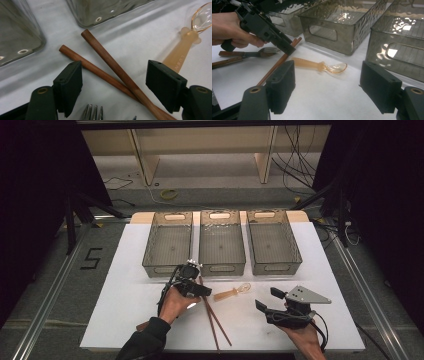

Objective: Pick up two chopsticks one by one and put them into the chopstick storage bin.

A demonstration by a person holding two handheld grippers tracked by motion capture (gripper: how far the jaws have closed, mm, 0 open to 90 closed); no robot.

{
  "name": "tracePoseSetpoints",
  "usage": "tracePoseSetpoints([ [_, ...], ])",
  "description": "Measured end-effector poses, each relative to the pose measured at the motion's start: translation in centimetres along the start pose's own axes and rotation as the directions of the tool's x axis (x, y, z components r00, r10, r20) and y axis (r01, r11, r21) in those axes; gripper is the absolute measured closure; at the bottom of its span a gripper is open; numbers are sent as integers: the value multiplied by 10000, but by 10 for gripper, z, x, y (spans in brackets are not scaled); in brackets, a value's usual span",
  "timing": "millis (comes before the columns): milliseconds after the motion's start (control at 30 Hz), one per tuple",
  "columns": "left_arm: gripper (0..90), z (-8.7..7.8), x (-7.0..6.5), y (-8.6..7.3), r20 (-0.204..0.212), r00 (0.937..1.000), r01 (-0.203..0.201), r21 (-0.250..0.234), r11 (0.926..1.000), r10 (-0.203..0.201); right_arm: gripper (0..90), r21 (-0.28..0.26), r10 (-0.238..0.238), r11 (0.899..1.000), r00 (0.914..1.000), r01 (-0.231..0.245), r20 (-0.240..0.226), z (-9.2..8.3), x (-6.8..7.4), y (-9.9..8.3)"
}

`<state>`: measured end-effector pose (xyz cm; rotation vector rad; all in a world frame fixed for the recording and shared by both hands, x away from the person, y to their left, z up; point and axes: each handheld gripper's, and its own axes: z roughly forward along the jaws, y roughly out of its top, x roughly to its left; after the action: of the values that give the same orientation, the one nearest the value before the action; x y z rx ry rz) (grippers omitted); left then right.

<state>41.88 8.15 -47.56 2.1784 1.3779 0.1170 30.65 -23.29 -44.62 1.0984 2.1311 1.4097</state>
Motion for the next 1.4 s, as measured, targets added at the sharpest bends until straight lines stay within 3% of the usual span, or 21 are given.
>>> tracePoseSetpoints([
  [200, 358, -1, 1, -2, -142, 9998, -166, -65, 9998, 165, 291, 33, 16, 10000, 10000, -16, 3, 0, 0, 0],
  [267, 377, -2, 0, -3, -237, 9988, -438, 9, 9990, 438, 291, 34, 26, 10000, 10000, -26, 3, 0, 0, 0],
  [400, 464, -4, 3, -4, -26, 9987, -504, 147, 9986, 505, 291, -15, 289, 9996, 9995, -289, -93, 0, -2, 0],
  [633, 562, -7, 11, -5, 383, 9992, -154, 131, 9998, 149, 293, -46, 265, 9996, 9996, -265, -41, -1, -3, 0],
  [833, 651, -6, 15, -7, 1252, 9917, 271, 191, 9995, -293, 294, -34, 232, 9997, 9997, -232, -11, -1, -3, 0],
  [967, 697, -6, 17, -8, 1361, 9897, 432, 181, 9989, -453, 294, -34, 195, 9998, 9998, -195, -4, 0, -3, 0],
  [1000, 697, -5, 17, -8, 1482, 9875, 508, 193, 9985, -531, 294, -34, 195, 9998, 9998, -195, -4, 0, -3, 0],
  [1067, 733, -4, 18, -8, 2032, 9760, 735, 300, 9968, -781, 294, 8, 207, 9998, 9998, -207, 20, 0, -3, 0],
  [1100, 733, -3, 17, -9, 2103, 9742, 770, 308, 9966, -818, 294, 8, 207, 9998, 9998, -207, 20, 0, -3, 0],
  [1167, 754, -2, 15, -9, 2019, 9768, 664, 293, 9974, -709, 294, -2, 149, 9999, 9999, -149, 37, 0, -2, 0],
  [1333, 792, -2, 14, -10, 2308, 9701, 696, 335, 9970, -755, 296, -9, 125, 9999, 9999, -125, 72, 0, -3, 0],
  [1400, 809, -2, 14, -10, 2316, 9701, 682, 296, 9972, -732, 297, -18, 86, 10000, 9999, -85, 66, 0, -3, 0],
])
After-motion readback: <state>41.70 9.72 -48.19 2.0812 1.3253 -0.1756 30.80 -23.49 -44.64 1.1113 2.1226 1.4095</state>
